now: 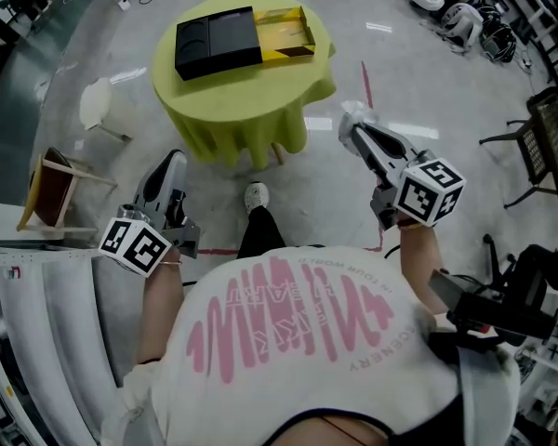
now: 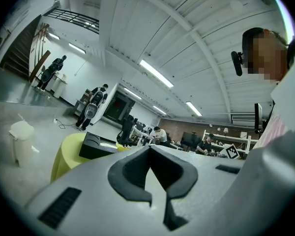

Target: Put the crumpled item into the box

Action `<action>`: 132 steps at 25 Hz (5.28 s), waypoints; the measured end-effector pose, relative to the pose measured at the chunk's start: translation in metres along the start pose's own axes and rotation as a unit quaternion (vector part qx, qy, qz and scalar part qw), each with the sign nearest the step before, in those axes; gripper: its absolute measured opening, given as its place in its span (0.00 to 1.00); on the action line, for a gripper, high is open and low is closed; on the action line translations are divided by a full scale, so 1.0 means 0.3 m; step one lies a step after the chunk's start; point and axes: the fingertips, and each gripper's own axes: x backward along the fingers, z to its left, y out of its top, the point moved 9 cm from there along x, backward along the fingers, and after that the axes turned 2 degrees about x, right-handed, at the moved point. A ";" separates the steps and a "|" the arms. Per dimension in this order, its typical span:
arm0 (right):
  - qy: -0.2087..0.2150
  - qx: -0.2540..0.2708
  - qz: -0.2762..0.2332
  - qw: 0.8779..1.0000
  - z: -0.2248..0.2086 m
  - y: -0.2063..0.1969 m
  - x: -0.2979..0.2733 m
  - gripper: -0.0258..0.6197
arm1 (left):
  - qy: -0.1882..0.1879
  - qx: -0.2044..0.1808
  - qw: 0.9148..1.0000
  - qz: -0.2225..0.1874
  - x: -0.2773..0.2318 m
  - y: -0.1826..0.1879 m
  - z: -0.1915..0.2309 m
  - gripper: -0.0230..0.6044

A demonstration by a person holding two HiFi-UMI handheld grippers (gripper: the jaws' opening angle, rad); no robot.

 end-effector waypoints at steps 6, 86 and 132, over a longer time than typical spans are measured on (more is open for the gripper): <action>-0.018 -0.003 -0.010 1.000 -0.078 0.104 -0.171 0.07 | -0.034 -0.001 0.999 0.002 -0.206 0.098 0.132 0.05; 0.066 -0.027 0.284 0.956 -0.785 0.212 -1.408 0.07 | 0.128 0.113 0.985 0.028 -0.910 0.116 0.671 0.05; 0.059 0.029 0.406 0.912 -0.761 0.085 -1.557 0.08 | 0.193 0.132 0.972 -0.007 -0.815 0.068 0.691 0.05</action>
